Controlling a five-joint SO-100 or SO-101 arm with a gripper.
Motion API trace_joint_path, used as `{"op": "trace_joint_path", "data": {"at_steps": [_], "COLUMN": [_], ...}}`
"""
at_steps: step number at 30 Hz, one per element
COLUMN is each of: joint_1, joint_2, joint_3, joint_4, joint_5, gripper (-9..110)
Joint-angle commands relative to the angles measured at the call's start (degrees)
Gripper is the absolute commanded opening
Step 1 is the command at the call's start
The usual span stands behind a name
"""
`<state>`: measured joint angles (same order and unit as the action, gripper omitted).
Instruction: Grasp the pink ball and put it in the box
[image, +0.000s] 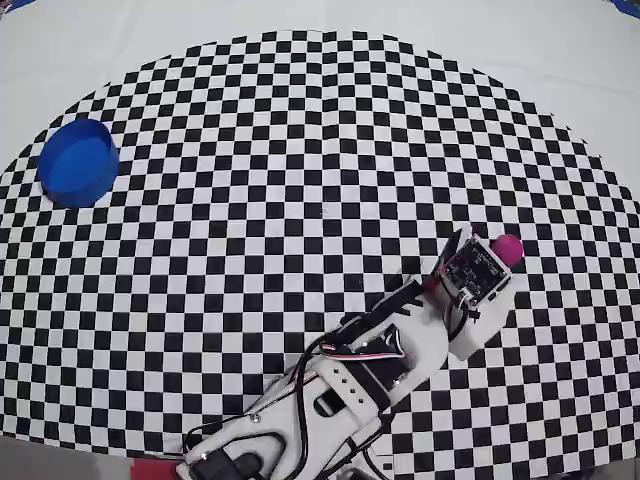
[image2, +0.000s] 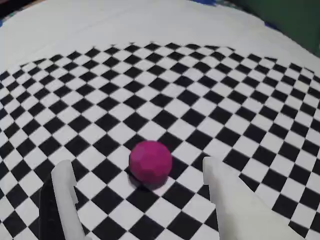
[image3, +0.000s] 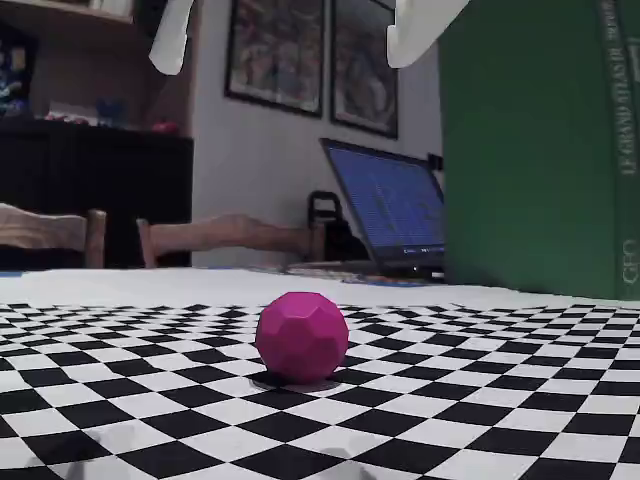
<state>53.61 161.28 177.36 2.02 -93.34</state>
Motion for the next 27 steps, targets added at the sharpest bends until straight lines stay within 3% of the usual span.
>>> {"op": "trace_joint_path", "data": {"at_steps": [1,27], "joint_1": [0.0,0.9], "joint_2": [-2.4,-31.9], "joint_3": [-4.1,-20.3], "joint_4": [-1.5,-4.7], "joint_5": [0.0,0.2], "gripper": [30,30]}}
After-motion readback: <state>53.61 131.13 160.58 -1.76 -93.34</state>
